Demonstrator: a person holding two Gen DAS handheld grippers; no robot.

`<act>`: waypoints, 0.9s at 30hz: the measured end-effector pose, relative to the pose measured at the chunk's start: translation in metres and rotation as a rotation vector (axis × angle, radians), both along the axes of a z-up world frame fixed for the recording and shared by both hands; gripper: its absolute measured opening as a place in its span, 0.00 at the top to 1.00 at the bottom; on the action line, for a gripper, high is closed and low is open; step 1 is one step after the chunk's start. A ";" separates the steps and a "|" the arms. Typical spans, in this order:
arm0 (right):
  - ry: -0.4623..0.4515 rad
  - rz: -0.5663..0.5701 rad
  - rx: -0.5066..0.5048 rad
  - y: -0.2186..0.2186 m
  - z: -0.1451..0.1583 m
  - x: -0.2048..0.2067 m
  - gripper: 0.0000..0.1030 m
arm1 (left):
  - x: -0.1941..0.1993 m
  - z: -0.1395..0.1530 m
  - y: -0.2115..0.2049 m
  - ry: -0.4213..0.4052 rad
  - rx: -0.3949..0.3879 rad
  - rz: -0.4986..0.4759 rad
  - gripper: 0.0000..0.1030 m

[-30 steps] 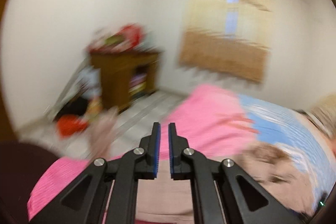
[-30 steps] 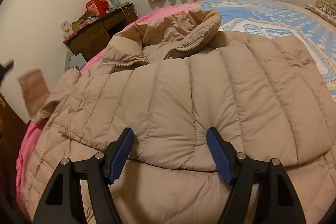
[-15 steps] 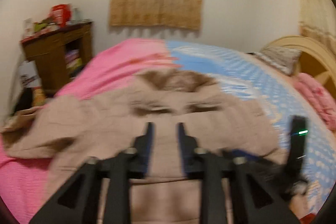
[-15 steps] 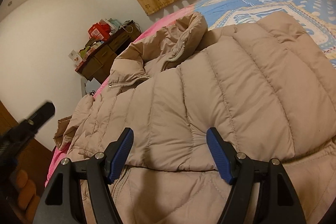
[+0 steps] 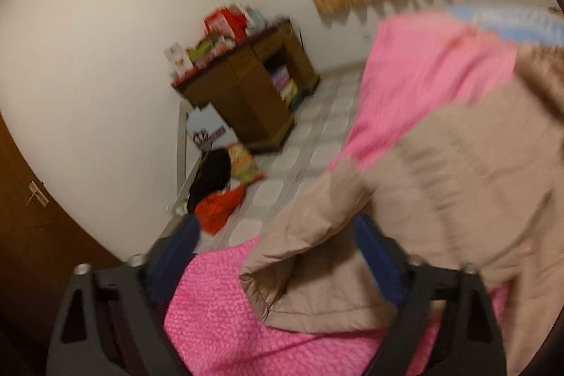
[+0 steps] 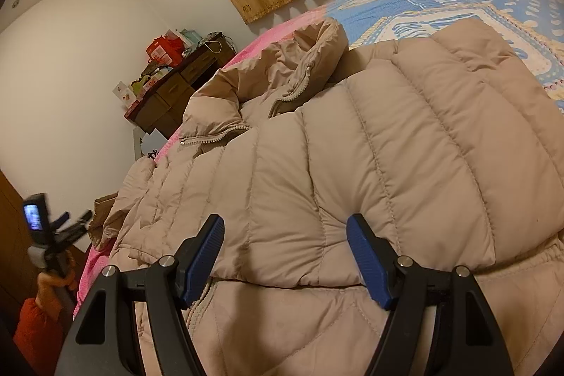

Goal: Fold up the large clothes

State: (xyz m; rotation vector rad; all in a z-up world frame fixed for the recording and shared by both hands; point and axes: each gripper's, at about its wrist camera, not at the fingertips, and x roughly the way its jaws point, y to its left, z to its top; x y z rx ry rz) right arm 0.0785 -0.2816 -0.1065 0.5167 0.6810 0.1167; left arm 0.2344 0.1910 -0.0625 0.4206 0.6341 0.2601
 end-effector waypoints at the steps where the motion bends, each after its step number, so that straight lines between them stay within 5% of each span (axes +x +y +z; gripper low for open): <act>1: 0.001 0.000 -0.002 0.000 0.000 0.000 0.29 | 0.011 -0.007 -0.001 0.032 -0.021 0.011 0.41; 2: 0.002 -0.001 -0.004 0.001 0.000 0.000 0.29 | 0.020 -0.014 -0.003 0.061 -0.058 0.019 0.64; 4: 0.003 -0.001 -0.007 0.001 0.000 0.001 0.29 | 0.028 -0.018 0.005 0.104 -0.167 0.036 0.87; 7: 0.003 -0.002 -0.006 0.002 0.000 0.001 0.29 | 0.024 -0.017 0.003 0.092 -0.237 0.046 0.92; 14: 0.003 -0.002 -0.006 0.002 0.000 0.001 0.29 | -0.016 0.057 -0.035 -0.078 -0.442 -0.134 0.94; 20: 0.000 -0.002 0.000 0.001 0.000 0.001 0.29 | -0.068 0.113 -0.141 -0.160 -0.533 -0.444 0.94; 24: -0.004 -0.001 0.014 0.001 0.000 0.000 0.29 | -0.089 0.100 -0.220 -0.067 -0.606 -0.598 0.93; 27: -0.012 -0.001 0.048 -0.004 -0.001 -0.001 0.29 | -0.102 0.059 -0.282 0.032 -0.590 -0.613 0.86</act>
